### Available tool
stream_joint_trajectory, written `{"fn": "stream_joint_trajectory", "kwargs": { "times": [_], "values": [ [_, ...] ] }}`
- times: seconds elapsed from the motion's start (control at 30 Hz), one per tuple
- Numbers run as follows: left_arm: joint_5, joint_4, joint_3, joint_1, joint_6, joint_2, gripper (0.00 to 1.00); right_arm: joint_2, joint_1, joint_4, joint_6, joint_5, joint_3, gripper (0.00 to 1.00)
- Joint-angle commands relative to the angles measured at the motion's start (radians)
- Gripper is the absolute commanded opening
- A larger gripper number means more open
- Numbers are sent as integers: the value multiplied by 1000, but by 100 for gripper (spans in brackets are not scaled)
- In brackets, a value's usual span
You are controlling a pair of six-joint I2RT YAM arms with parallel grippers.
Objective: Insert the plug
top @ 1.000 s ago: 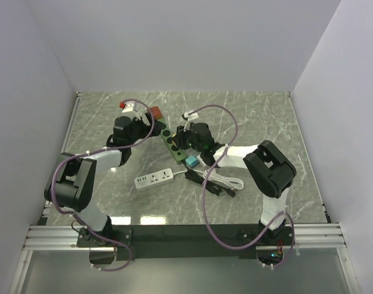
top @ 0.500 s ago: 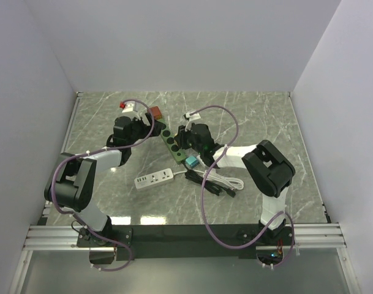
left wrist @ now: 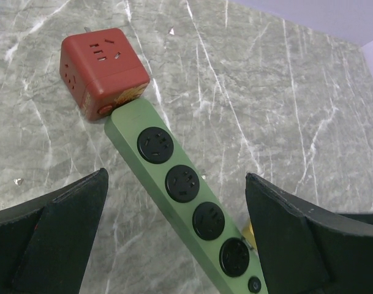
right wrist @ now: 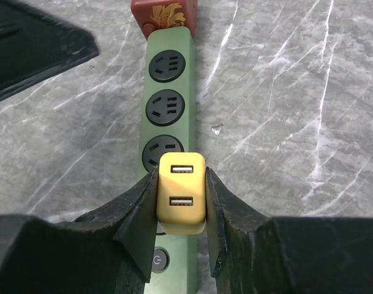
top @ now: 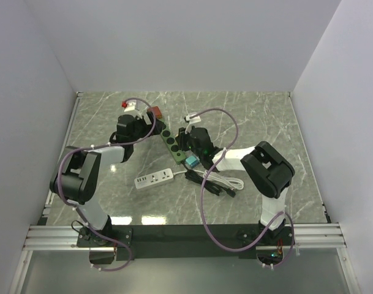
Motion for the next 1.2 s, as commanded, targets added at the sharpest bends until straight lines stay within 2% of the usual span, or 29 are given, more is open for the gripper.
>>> {"fn": "stream_joint_trajectory", "kwargs": {
  "times": [0.0, 0.53, 1.17],
  "values": [
    [-26, -17, 56, -4, -13, 35, 99, -59, 27, 47, -16, 40, -17, 0],
    [-35, -160, 183, -42, 8, 169, 100, -52, 46, 56, -36, 58, -13, 0],
    [-11, -204, 222, -46, 13, 201, 99, -2, 46, 78, -43, 48, 19, 0]
  ]
}}
